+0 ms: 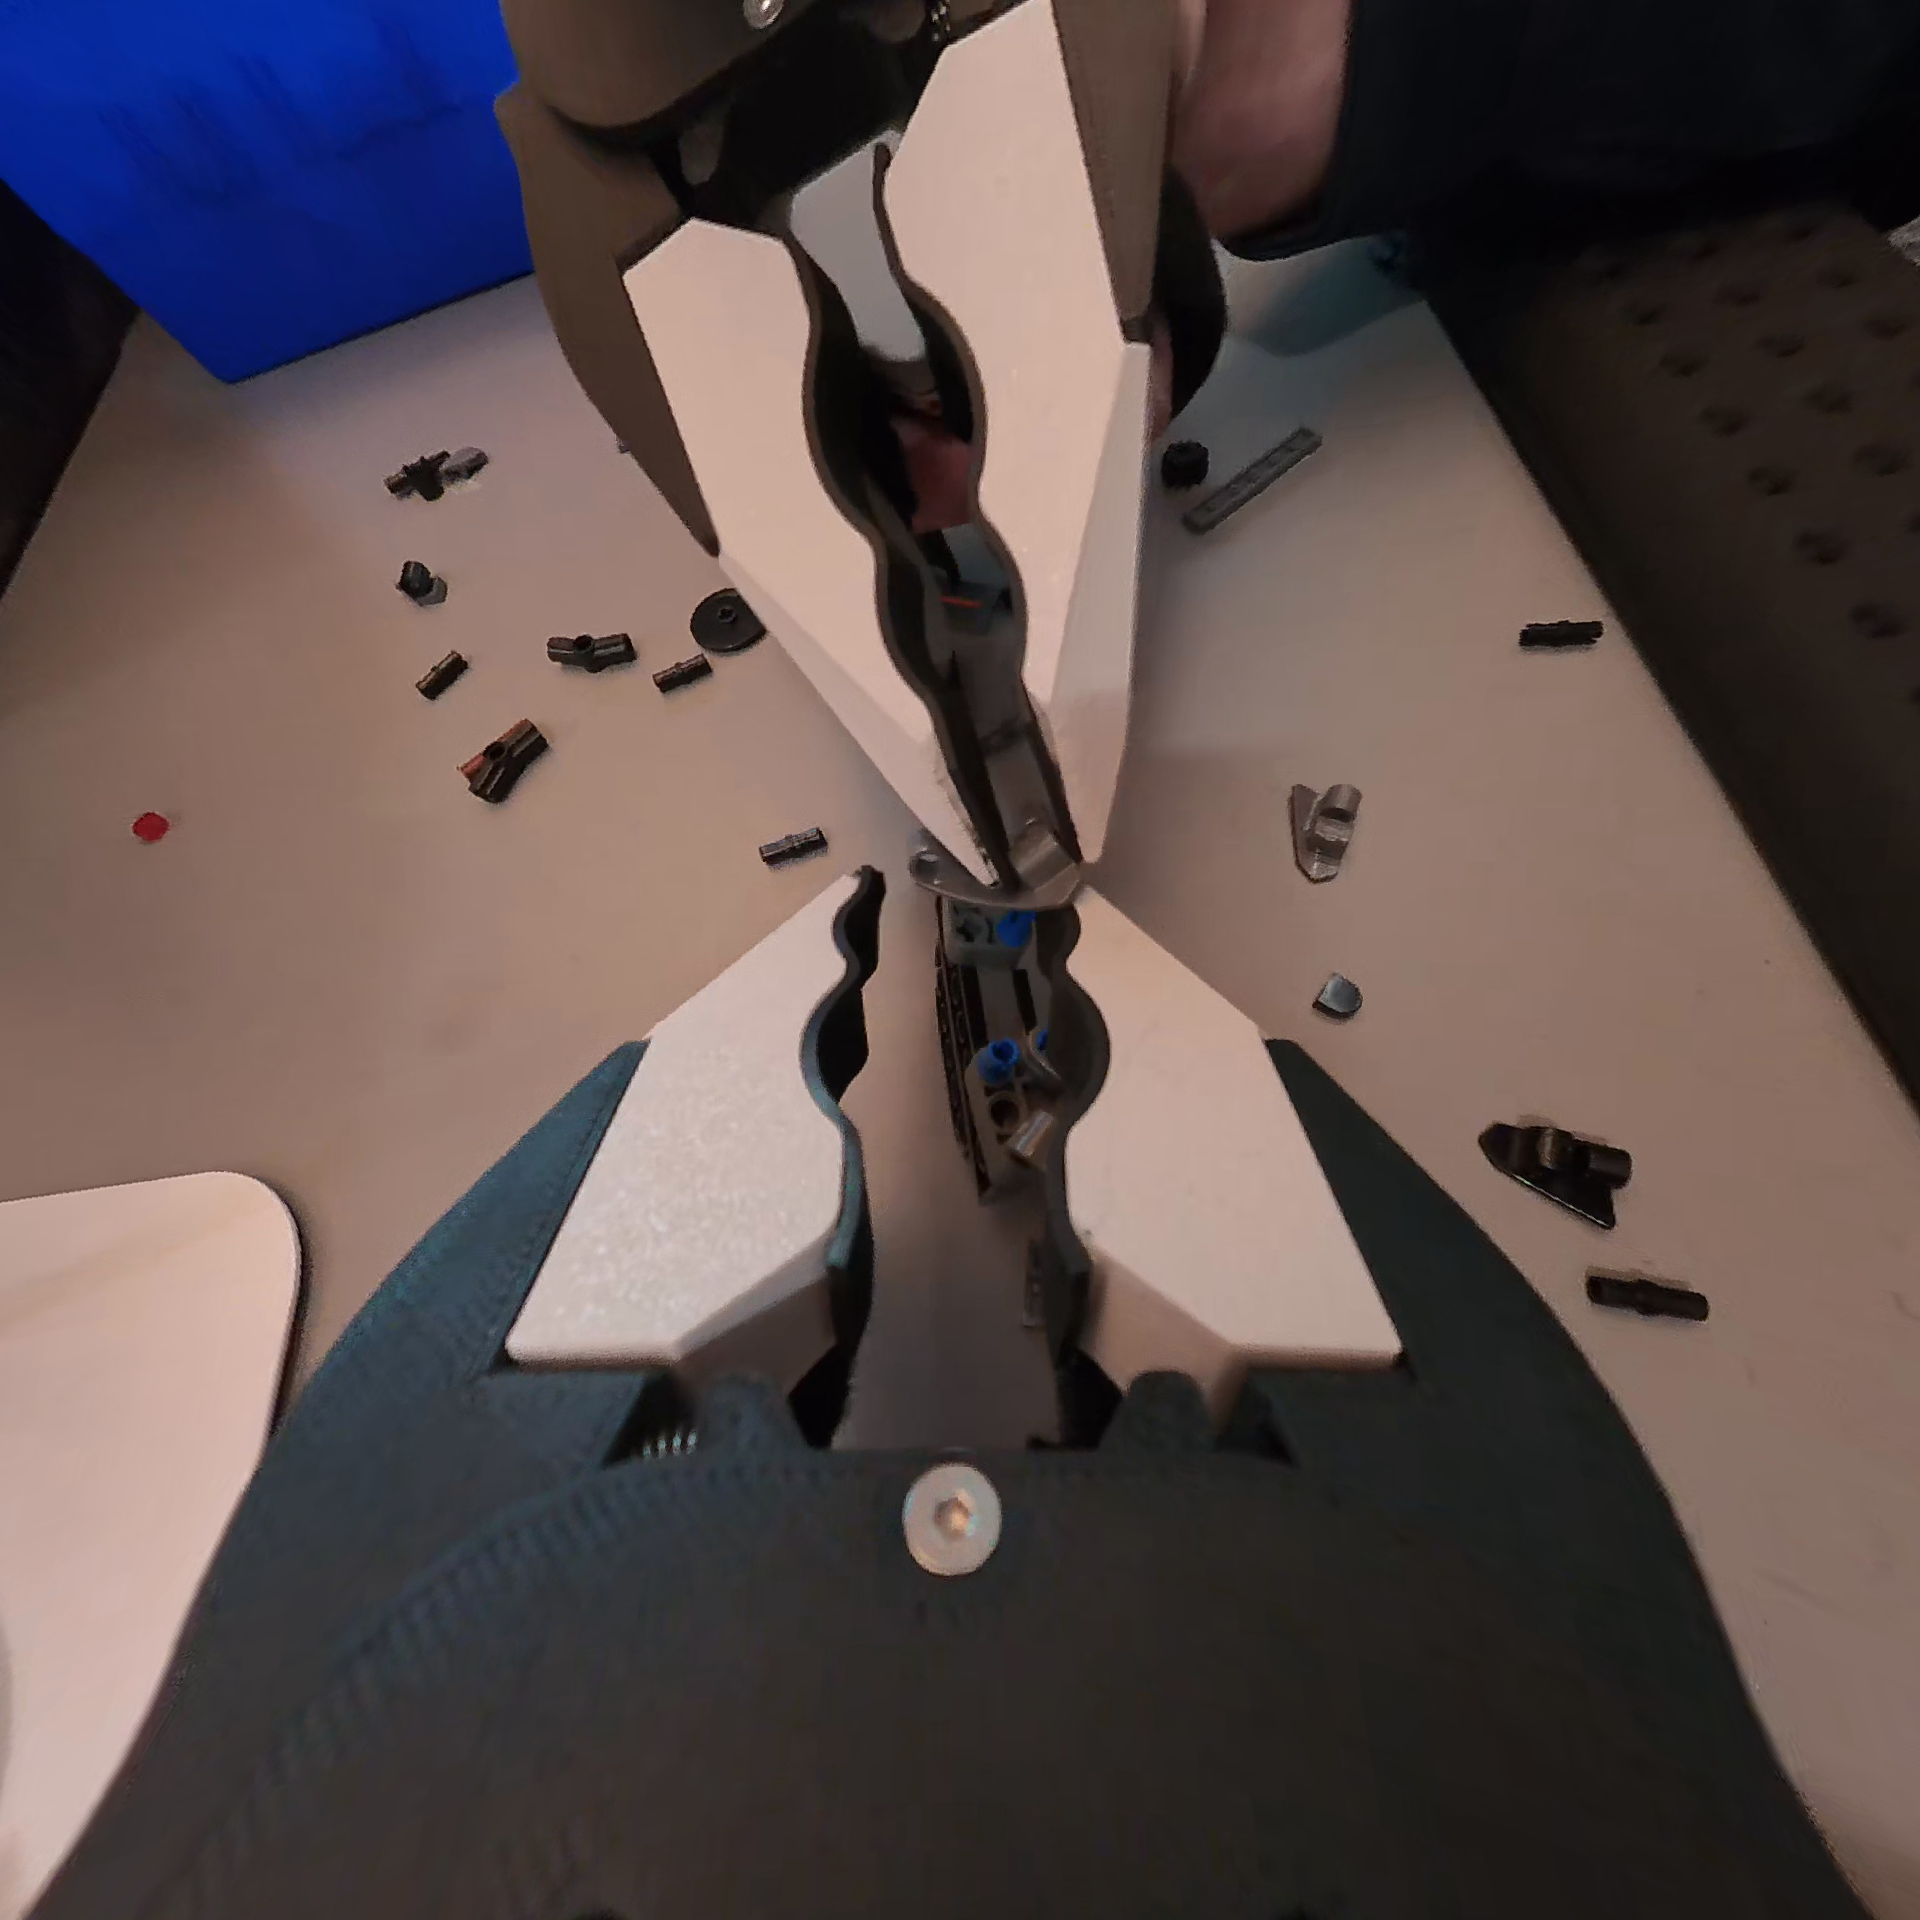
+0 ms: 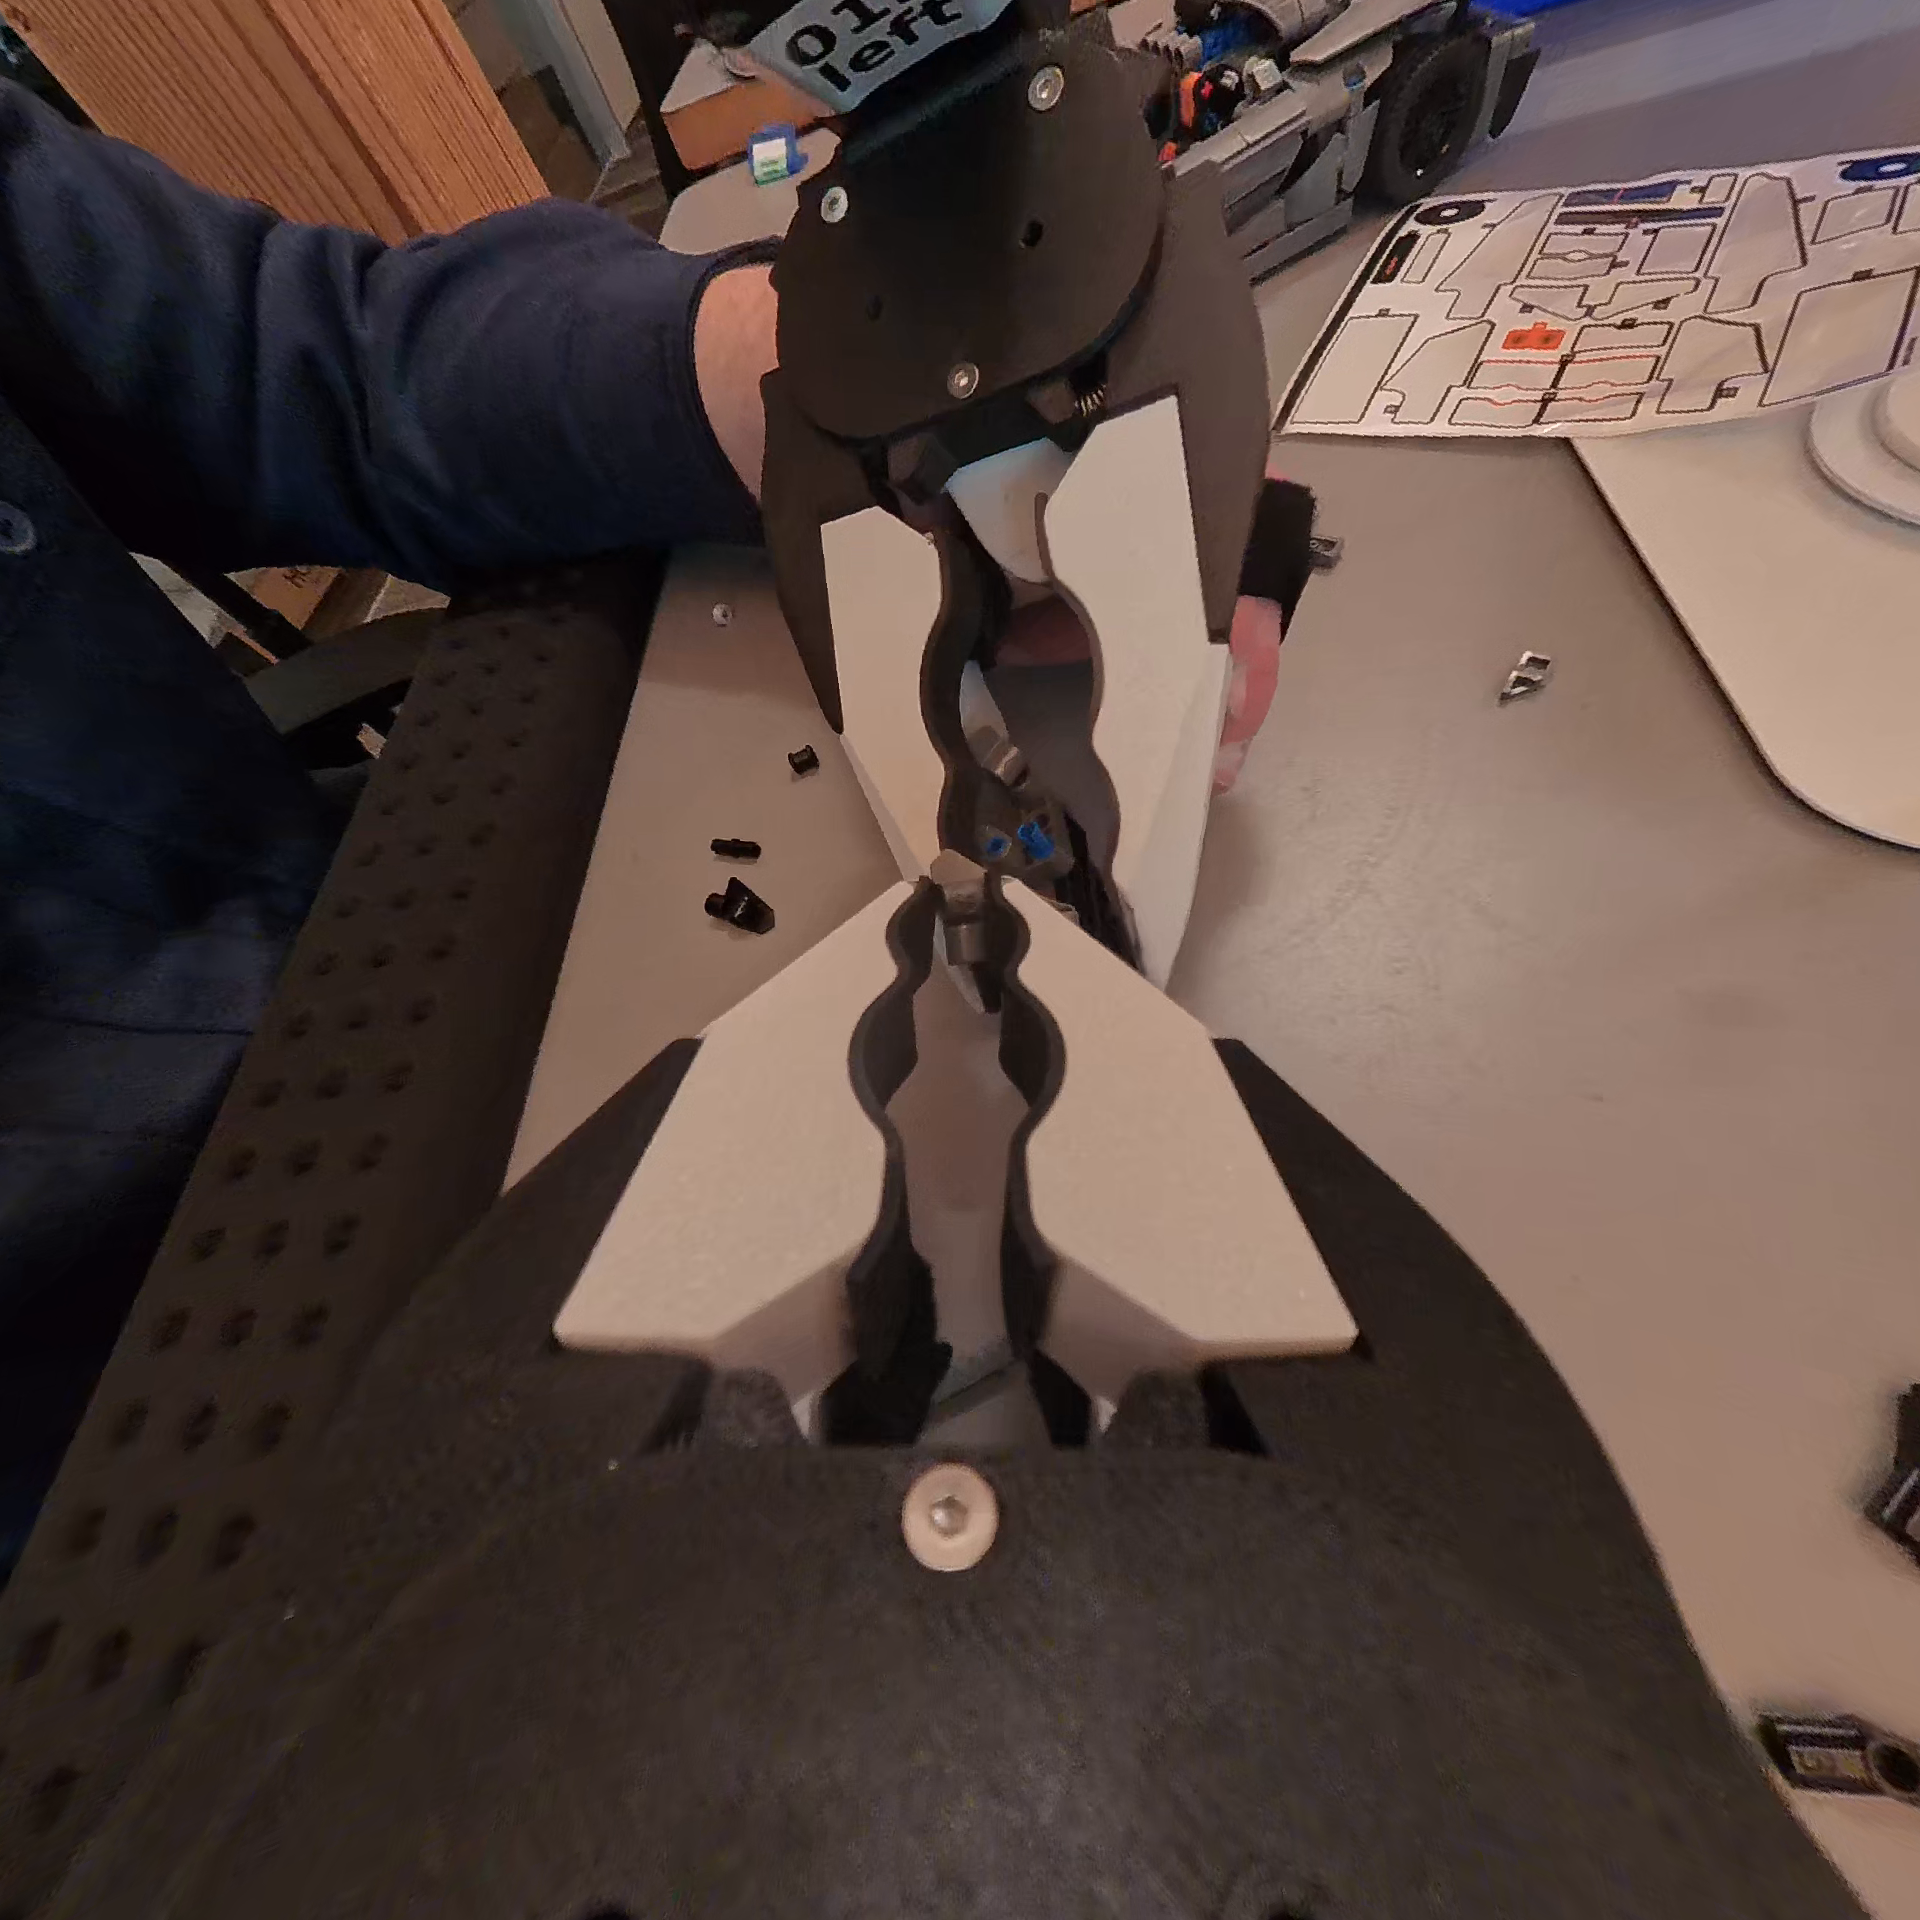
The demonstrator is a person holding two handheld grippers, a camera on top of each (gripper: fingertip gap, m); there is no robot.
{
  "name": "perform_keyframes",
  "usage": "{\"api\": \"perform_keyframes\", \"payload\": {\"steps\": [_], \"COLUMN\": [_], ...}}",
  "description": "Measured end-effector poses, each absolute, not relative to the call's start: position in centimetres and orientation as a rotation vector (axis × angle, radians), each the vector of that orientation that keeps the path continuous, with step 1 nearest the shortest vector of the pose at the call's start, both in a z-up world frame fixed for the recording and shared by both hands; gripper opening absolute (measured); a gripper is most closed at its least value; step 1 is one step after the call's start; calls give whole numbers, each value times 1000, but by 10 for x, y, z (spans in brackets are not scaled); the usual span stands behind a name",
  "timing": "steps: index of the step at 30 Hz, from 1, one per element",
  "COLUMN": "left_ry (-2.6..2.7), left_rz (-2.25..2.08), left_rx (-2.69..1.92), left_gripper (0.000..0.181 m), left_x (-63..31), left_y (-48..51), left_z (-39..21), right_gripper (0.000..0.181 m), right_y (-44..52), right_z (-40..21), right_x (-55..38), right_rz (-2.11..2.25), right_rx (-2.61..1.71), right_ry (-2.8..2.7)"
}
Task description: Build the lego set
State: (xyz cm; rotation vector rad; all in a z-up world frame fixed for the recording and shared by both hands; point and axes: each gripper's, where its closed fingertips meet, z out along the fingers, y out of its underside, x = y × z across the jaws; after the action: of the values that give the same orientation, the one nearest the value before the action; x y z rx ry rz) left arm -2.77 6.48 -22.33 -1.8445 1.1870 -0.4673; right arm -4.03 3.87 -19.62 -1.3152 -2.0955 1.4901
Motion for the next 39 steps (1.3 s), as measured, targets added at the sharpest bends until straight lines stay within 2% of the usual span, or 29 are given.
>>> {"api": "perform_keyframes", "payload": {"steps": [4, 20, 29, 39], "left_ry": [1211, 1185, 1169, 1150], "left_rz": [-439, -416, -409, -411], "left_rx": [-1818, -1809, -1817, -1830], "left_gripper": [21, 12, 11, 11], "left_x": [-26, -31, -34, -36], "left_y": [64, 68, 70, 72], "left_z": [-222, -220, -220, -219], "right_gripper": [7, 8, 3, 6], "right_y": [40, 49, 59, 58], "right_z": [-196, -191, -190, -199], "right_x": [-40, -34, -32, -33], "right_rz": [1518, 1465, 1432, 1352], "right_rx": [-1342, -1351, -1372, -1373], "right_ry": [-2087, -2072, -2038, -2075]}}
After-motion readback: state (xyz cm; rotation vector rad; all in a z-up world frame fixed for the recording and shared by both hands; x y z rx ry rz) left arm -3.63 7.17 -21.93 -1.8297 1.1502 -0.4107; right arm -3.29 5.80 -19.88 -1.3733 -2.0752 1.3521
